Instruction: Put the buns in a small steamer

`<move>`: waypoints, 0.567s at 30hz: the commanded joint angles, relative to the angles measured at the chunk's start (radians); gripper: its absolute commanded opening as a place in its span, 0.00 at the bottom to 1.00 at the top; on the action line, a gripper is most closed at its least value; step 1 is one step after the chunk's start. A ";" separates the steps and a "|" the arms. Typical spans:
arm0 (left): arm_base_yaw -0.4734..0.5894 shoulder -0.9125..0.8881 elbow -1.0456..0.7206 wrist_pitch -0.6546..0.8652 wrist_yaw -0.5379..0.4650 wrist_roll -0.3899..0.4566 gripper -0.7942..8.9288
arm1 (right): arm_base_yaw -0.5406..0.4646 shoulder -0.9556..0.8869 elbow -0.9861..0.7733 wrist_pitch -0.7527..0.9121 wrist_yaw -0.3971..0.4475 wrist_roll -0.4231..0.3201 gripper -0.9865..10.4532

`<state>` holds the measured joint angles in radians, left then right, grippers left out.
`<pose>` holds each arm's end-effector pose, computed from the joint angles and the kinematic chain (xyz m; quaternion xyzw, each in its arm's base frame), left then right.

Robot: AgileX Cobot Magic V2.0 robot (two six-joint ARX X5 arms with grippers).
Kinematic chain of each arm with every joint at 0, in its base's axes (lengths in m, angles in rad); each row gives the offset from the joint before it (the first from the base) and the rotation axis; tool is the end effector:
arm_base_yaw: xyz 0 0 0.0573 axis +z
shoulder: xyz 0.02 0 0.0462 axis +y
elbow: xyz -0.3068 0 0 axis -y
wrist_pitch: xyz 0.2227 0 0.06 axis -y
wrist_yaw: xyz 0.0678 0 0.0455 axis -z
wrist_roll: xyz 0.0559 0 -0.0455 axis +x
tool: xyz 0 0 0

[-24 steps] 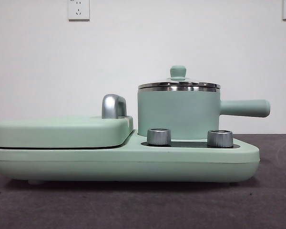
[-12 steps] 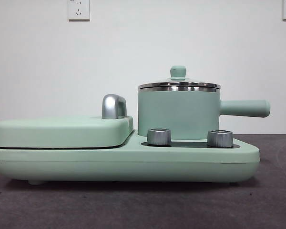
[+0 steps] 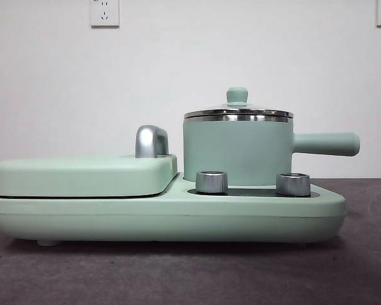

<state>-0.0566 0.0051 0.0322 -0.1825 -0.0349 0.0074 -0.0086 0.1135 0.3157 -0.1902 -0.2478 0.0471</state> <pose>0.0564 -0.0012 0.1519 0.0072 0.0775 -0.0111 0.9969 0.0434 0.0133 0.2432 0.0226 -0.0031 0.1194 0.9926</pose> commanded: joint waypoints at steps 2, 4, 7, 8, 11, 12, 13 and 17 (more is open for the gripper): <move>0.000 -0.002 -0.019 -0.005 -0.003 0.007 0.09 | -0.033 -0.040 -0.119 0.072 0.095 -0.017 0.10; 0.000 -0.002 -0.019 -0.005 -0.003 0.007 0.09 | -0.045 -0.058 -0.174 0.085 0.135 -0.018 0.10; 0.000 -0.002 -0.019 -0.005 -0.003 0.007 0.09 | -0.048 -0.081 -0.232 0.085 0.197 -0.023 0.10; 0.000 -0.002 -0.019 -0.005 -0.003 0.006 0.09 | -0.048 -0.089 -0.248 0.085 0.210 -0.023 0.10; 0.000 -0.002 -0.019 -0.005 -0.003 0.007 0.09 | -0.048 -0.111 -0.288 0.086 0.216 -0.022 0.10; 0.000 -0.002 -0.019 -0.005 -0.003 0.007 0.09 | -0.046 -0.110 -0.299 0.086 0.216 -0.022 0.10; 0.000 -0.002 -0.019 -0.005 -0.003 0.007 0.09 | -0.044 -0.110 -0.304 0.073 0.214 -0.022 0.10; 0.000 -0.002 -0.019 -0.005 -0.003 0.006 0.09 | -0.024 -0.110 -0.304 0.010 0.219 -0.023 0.10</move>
<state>-0.0566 0.0051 0.0322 -0.1825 -0.0349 0.0074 -0.0357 0.0055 0.0162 -0.1696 -0.0303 0.0299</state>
